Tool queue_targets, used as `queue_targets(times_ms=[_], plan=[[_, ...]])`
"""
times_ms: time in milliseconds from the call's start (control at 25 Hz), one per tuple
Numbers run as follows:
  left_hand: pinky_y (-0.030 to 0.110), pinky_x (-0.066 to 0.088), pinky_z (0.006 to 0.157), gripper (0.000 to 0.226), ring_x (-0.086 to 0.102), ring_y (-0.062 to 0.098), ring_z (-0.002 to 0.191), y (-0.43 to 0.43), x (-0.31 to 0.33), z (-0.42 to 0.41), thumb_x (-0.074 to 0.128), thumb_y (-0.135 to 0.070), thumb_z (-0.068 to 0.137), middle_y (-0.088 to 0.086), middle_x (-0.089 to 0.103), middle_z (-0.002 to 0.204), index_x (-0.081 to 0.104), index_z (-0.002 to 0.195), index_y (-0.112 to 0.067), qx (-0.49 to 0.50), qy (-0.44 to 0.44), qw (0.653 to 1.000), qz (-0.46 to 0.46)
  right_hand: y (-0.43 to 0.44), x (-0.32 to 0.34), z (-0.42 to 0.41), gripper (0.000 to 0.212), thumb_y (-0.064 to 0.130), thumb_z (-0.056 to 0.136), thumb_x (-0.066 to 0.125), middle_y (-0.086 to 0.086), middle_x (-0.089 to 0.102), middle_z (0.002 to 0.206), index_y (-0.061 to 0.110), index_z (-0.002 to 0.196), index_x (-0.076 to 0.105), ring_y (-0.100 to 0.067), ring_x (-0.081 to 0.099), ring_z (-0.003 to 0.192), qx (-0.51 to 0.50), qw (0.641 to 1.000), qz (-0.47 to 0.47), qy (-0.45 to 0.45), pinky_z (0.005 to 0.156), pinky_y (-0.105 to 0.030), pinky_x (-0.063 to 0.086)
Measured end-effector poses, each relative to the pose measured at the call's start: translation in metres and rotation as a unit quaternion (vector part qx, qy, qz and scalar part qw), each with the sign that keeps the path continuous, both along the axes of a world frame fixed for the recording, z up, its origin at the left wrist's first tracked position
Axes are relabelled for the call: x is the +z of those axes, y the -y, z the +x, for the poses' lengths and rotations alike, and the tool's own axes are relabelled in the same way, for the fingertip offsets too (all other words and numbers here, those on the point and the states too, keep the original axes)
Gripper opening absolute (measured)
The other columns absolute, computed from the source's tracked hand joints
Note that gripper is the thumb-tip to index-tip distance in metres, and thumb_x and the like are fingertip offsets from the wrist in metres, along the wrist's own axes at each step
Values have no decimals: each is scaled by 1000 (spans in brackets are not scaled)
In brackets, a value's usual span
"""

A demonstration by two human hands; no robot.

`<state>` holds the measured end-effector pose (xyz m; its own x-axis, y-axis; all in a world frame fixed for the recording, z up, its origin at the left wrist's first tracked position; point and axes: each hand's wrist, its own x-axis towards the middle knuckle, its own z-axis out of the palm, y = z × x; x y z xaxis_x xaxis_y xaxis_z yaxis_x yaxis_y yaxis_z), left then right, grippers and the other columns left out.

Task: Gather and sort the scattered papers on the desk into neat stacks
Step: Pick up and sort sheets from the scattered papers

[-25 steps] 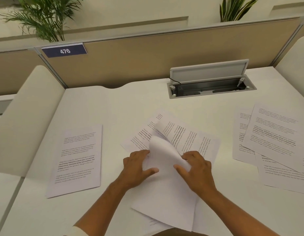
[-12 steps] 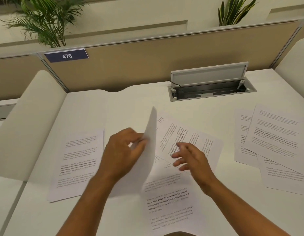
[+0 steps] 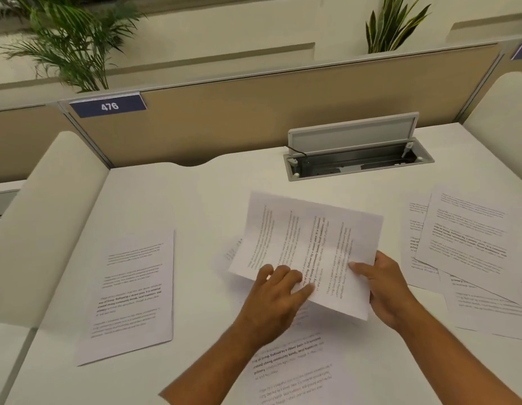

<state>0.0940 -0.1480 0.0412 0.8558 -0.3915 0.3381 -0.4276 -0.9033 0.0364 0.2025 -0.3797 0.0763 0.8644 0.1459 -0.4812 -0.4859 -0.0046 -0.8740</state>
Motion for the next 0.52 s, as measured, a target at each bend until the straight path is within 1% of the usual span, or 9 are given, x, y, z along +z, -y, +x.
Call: queue_targets(times_ms=[80,120,240,320,360,440,480,520], plan=[[46,32,110,44,54,24,130,2,-12,7,64,-37,97,4,62,139,61,139,-25,-11,-53,999,2,10,-16,3,38,0,99,62,4,81,114,30,121,70,-22,80,94,-23,1000,-4,-17,75,-43,64],[48,31,112,46,51,24,133,2,-15,12,61,-41,97,2,59,142,59,140,-26,-10,-68,998,-4,14,-24,5,38,-1,99,62,4,81,114,30,120,71,-22,80,94,-33,999,-4,-27,72,-40,63],[53,37,111,46,52,25,137,0,-13,39,59,-42,98,3,60,145,61,140,-24,18,-91,995,-40,21,-41,10,40,-3,97,61,4,81,112,31,115,72,-26,78,100,-55,997,-14,-50,73,-39,61],[54,36,113,49,50,27,142,-2,-5,73,60,-41,100,5,57,152,59,146,-21,47,-114,991,-45,21,-48,10,34,-1,97,63,-1,79,115,28,114,70,-26,76,99,-64,995,-62,-42,75,-40,62],[55,32,117,54,44,28,148,-1,-1,92,61,-42,101,6,52,158,55,151,-21,64,-145,986,-42,20,-51,10,31,1,97,66,-3,77,117,26,115,68,-25,75,98,-63,992,-105,-28,76,-40,62],[56,19,125,73,25,30,160,2,4,133,65,-49,100,6,31,173,38,163,-22,92,-241,966,-4,18,-55,10,29,6,95,71,-7,74,120,24,117,63,-19,72,94,-59,983,-176,0,73,-35,60],[58,12,128,84,15,31,164,3,4,150,68,-53,98,7,18,178,29,166,-23,97,-287,952,34,17,-56,10,33,8,93,74,-7,73,120,23,119,61,-16,71,93,-62,977,-202,12,71,-31,58],[59,8,130,94,8,31,165,4,2,163,71,-55,95,7,9,180,22,168,-24,96,-325,938,70,16,-57,10,41,10,91,78,-8,71,124,22,125,58,-17,70,96,-64,970,-234,27,74,-30,57]])
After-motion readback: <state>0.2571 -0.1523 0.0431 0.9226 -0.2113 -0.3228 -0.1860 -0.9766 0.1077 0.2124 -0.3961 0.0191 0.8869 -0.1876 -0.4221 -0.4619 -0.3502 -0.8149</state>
